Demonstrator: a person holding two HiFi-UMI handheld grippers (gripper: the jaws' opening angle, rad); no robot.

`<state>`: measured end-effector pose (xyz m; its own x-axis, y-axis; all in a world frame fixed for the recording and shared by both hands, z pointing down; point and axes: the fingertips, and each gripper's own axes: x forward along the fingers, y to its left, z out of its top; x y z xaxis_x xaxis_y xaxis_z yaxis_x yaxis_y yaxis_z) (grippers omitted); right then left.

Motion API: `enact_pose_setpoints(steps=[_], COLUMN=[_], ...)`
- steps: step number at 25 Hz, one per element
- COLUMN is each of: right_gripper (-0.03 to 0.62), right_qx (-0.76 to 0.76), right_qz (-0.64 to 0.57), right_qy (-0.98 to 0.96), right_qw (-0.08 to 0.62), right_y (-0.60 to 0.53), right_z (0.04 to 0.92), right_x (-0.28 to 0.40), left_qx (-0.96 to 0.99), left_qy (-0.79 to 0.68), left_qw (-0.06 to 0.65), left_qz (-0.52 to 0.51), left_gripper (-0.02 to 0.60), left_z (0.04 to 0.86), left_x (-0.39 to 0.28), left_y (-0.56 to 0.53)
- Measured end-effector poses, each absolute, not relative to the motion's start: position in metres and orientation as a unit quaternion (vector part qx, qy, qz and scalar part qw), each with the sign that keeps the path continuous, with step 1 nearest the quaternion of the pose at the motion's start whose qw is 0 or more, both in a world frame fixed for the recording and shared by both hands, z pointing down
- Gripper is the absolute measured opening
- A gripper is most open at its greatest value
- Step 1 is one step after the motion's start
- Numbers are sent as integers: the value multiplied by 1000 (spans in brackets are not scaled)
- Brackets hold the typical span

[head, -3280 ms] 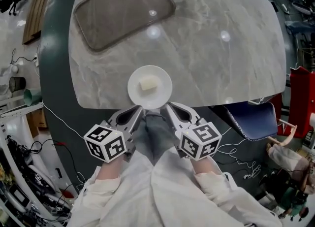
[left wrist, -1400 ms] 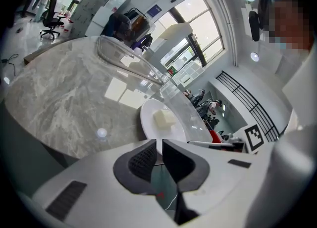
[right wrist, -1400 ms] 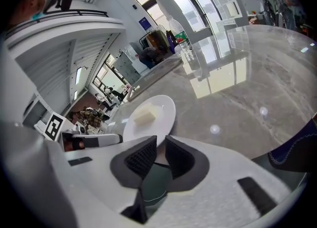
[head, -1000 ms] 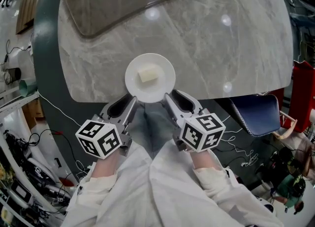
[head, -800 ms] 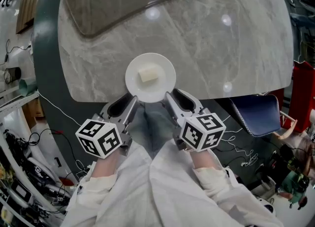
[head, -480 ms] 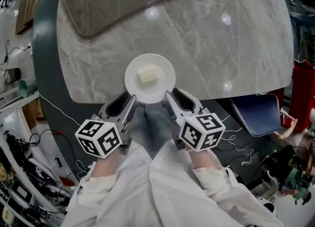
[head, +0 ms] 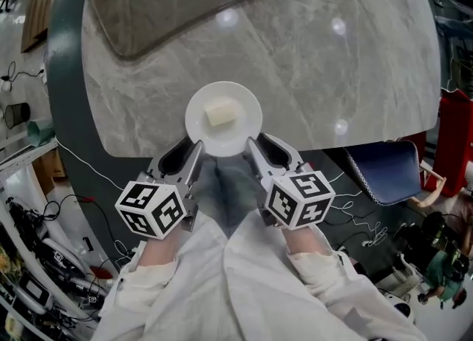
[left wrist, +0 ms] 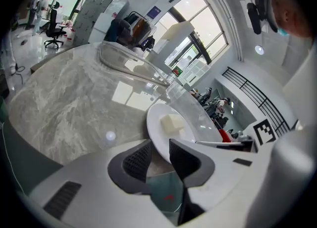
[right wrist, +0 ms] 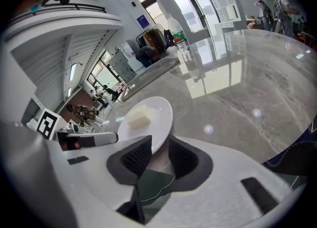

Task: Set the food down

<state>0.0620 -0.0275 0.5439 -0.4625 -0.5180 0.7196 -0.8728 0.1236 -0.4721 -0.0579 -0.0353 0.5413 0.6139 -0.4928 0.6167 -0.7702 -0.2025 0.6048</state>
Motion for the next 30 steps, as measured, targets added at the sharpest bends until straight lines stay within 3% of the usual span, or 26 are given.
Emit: enact_pose_setpoints(steps=[30], right_gripper=[57], right_qx=[486], right_qz=[444], right_qy=[-739], right_qw=[146], right_y=[-34], right_z=[526], right_x=[66], left_qx=[766], left_qy=[-441], left_qw=[454], left_qz=[117], left_gripper=[74], left_z=[529], left_x=[-58], left_y=[-40])
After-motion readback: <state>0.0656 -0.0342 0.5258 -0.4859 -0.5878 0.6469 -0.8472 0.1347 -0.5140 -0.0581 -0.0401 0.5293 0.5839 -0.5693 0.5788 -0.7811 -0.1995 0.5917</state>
